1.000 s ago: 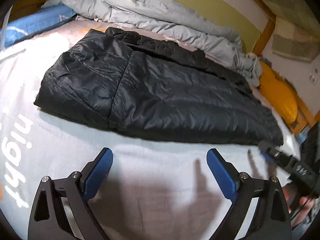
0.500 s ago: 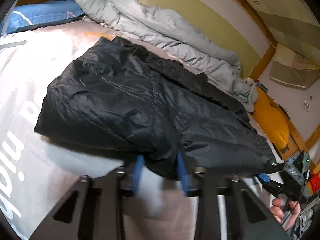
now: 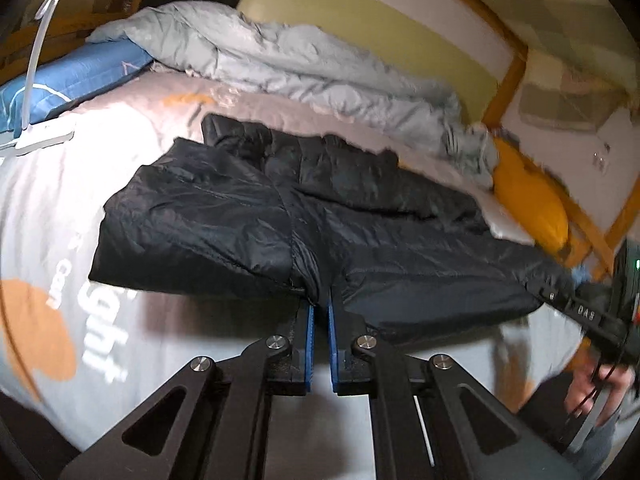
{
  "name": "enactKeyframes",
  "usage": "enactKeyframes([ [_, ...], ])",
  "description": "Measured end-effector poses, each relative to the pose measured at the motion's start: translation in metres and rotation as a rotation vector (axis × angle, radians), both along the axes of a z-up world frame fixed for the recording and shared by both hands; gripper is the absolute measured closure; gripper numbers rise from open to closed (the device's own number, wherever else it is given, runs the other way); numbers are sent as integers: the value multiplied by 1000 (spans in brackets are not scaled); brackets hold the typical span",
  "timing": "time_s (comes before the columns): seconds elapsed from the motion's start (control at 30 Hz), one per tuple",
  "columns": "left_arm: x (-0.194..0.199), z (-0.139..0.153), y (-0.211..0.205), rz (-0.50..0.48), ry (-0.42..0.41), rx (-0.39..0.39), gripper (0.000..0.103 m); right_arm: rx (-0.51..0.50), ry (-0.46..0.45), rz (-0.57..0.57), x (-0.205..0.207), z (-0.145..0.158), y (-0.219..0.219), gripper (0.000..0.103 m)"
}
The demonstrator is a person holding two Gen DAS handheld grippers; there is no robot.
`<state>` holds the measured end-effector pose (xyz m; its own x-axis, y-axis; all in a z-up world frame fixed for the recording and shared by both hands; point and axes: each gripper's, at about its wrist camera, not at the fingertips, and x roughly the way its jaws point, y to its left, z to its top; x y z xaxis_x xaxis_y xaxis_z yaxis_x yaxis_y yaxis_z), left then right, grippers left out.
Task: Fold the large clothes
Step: 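Grasp the folded edge with the left tool while the right tool grasps it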
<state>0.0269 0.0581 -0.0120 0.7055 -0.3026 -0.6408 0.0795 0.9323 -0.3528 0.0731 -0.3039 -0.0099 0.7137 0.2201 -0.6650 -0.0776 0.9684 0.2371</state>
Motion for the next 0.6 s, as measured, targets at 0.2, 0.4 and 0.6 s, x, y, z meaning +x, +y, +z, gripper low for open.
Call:
enactKeyframes([
  [0.2,17,7,3,-2,51,-23,96,-63,110,56,-3,-23,-1,95],
  [0.4,67,54,-10,25,-47,84,94,-140,-44,45,42,22,6,93],
  [0.6,172,76,-22,78,-176,236,79,-143,-105,56,131,55,18,84],
])
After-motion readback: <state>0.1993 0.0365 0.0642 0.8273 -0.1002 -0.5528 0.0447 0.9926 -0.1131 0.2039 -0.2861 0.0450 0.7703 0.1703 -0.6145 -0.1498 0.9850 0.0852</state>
